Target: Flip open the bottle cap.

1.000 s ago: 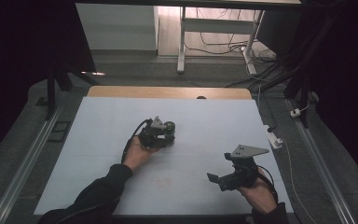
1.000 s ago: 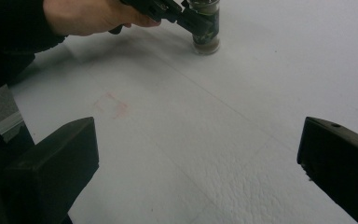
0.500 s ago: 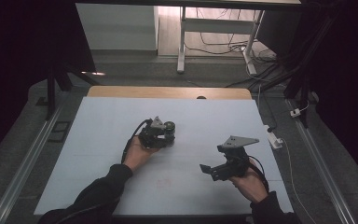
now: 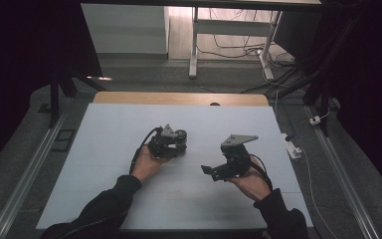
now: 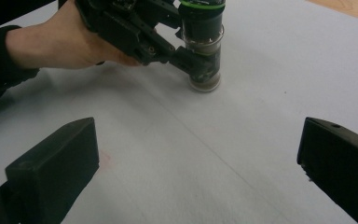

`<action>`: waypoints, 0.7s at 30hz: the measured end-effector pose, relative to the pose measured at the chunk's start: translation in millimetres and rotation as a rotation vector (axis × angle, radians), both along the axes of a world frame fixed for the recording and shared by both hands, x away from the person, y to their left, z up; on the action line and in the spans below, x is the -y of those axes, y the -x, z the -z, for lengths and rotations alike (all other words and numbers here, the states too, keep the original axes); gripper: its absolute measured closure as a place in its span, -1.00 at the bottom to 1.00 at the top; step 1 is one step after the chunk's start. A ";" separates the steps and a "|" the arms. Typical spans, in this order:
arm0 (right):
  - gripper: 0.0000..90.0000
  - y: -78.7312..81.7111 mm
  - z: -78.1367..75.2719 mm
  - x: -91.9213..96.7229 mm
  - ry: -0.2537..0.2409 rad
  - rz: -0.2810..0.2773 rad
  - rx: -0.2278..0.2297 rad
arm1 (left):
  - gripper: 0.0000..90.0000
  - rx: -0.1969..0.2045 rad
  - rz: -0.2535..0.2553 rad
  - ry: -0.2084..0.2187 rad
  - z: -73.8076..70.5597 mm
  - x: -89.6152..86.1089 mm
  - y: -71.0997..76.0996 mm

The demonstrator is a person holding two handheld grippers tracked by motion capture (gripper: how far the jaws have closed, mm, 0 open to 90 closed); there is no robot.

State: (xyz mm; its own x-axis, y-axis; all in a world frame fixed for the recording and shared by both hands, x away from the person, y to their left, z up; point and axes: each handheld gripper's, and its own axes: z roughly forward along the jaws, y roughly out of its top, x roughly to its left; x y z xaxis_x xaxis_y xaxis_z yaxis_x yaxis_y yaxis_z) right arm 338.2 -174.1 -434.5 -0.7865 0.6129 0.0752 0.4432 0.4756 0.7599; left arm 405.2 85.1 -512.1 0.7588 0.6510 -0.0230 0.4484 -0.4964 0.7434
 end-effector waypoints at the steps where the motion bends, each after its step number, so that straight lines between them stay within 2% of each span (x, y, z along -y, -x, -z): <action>1: -1.00 -2.3 -0.1 -1.9 0.001 -0.007 -0.002 | 0.20 -0.001 0.000 0.001 0.0 0.0 -0.1; 8: -1.00 -17.5 -0.5 -19.0 -0.005 -0.025 -0.018 | 0.20 -0.001 0.000 0.000 -0.1 0.0 -0.2; 19: -1.00 -39.2 9.6 -44.9 0.031 -0.026 0.003 | 0.20 -0.002 0.002 -0.002 -0.3 0.0 -0.2; 21: -0.93 -41.1 11.2 -47.8 0.037 -0.032 0.013 | 0.20 -0.002 0.002 -0.003 -0.4 0.0 -0.2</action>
State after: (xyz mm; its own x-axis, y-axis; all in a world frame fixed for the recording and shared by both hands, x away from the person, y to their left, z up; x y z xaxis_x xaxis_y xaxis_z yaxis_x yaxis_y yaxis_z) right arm 379.4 -126.3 -445.7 -0.8066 0.5895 0.0427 0.4177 0.5174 0.7468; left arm 405.4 85.0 -511.8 0.7599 0.6496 -0.0226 0.4491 -0.4996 0.7408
